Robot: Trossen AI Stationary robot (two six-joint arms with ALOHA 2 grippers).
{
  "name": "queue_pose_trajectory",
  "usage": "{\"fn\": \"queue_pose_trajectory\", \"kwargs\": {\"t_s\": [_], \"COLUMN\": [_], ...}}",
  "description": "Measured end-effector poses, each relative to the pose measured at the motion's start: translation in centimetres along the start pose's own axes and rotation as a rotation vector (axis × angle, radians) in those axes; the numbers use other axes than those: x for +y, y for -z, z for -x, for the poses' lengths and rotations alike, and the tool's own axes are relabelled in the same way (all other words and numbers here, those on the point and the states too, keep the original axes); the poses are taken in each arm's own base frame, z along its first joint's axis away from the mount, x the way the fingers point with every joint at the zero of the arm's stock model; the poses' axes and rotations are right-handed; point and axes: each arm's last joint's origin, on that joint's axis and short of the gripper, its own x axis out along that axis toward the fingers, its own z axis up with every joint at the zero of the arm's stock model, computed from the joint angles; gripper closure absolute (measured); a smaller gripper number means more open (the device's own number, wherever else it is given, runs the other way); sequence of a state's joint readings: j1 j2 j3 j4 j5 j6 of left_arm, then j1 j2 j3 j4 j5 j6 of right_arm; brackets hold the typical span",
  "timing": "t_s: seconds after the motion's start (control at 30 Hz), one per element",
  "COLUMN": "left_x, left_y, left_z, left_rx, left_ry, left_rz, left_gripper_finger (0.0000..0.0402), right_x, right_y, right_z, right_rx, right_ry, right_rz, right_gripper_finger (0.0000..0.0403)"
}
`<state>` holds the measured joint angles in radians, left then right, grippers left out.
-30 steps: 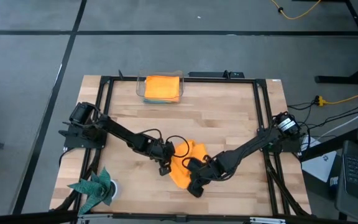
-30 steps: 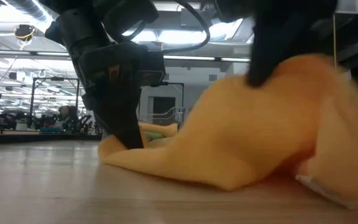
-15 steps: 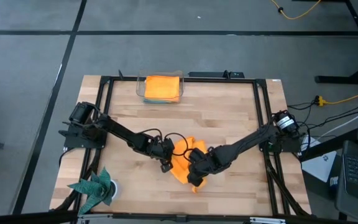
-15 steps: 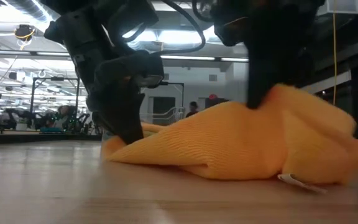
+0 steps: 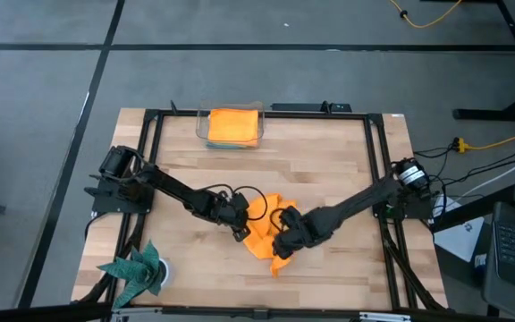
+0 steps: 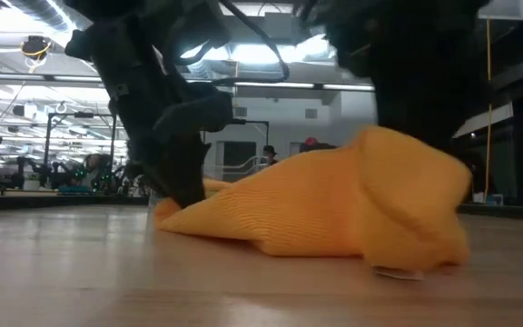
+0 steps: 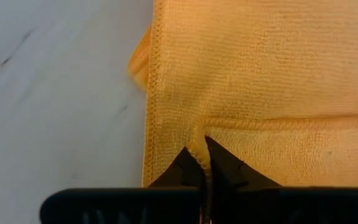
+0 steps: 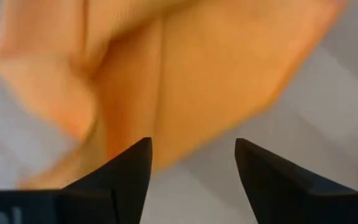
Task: Fold microfiber towels
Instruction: Fold the orange microfiber cloth
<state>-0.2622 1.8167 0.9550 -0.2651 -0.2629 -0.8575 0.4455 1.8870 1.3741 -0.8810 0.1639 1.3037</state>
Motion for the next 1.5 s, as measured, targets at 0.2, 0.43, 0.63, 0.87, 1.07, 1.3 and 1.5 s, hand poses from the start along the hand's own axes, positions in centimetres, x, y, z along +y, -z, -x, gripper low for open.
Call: {"fn": "queue_pose_trajectory", "kwargs": {"t_s": [0.2, 0.43, 0.63, 0.87, 1.07, 1.3, 1.5], "left_x": [0.5, -1.3, -2.0, -2.2, -2.2, -2.2, -2.1], "left_y": [0.9, 1.5, 2.1, 2.5, 2.5, 2.4, 2.3], "left_z": [0.3, 0.5, 0.7, 0.8, 0.8, 0.8, 0.7], "left_rx": [0.06, 0.021, 0.017, 0.022, 0.021, 0.019, 0.013], "left_ry": [-0.075, 0.045, 0.07, 0.07, 0.07, 0.074, 0.072], "left_rz": [0.046, 0.13, 0.119, 0.098, 0.098, 0.1, 0.104], "left_gripper_finger": [0.0401, 0.0401, 0.0401, 0.0402, 0.0402, 0.0402, 0.0401], "right_x": [2.1, 5.9, 6.4, 5.9, 5.1, 5.3, 5.3], "right_y": [5.7, 10.6, 11.3, 11.2, 10.5, 10.3, 9.5], "right_z": [2.3, -1.6, -4.8, -4.3, -2.4, -2.9, -3.1], "right_rx": [0.014, -0.106, -0.087, -0.08, -0.08, -0.119, -0.184], "right_ry": [-0.175, -0.387, -0.337, -0.3, -0.265, -0.269, -0.268], "right_rz": [-0.073, 0.059, -0.004, -0.023, -0.018, -0.01, -0.027], "right_gripper_finger": [0.0192, 0.0195, 0.0195, 0.0195, 0.0195, 0.0195, 0.0195]}}
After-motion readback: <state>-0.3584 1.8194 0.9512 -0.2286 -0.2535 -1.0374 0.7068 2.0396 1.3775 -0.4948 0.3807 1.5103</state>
